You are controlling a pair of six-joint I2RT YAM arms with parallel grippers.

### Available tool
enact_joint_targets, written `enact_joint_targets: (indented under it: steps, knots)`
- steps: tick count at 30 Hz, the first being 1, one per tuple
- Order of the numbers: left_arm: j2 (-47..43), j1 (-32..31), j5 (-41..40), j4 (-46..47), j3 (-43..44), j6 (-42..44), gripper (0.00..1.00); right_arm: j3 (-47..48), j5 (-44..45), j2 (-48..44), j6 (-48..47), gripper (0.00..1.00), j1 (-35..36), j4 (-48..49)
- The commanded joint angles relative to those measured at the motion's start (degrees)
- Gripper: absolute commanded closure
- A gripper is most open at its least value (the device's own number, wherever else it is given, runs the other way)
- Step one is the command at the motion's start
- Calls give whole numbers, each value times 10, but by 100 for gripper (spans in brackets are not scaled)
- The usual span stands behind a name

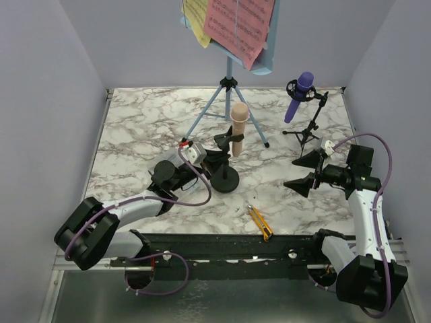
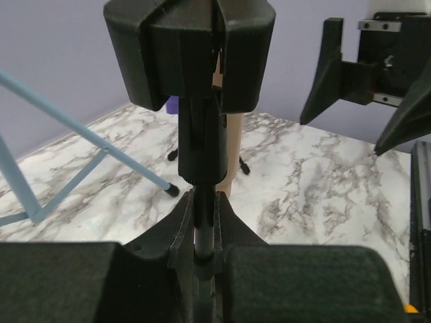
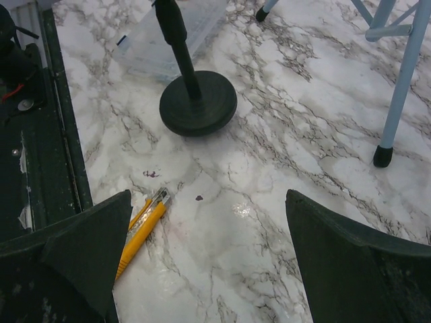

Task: Pack up the instrument practice props
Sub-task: Move the microphone stand with the microphone to the center of the board.

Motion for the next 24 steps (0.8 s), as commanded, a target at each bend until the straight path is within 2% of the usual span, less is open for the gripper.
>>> enact_joint_targets:
  steps: [1,6,11,16,24]
  knots:
    - [-33,-62,-71,43,-5,37,100,-2,-22,1,3,0,3,-4]
    - [-23,-123,-131,43,-11,79,100,-2,-25,4,-2,0,3,-7]
    - [5,-155,-165,47,-13,103,100,-4,-22,0,-4,0,3,-6]
    - [31,-161,-180,78,-20,111,100,-5,-20,3,-4,0,3,-5]
    - [28,-164,-185,97,-48,76,100,-7,-17,6,-4,0,3,-5]
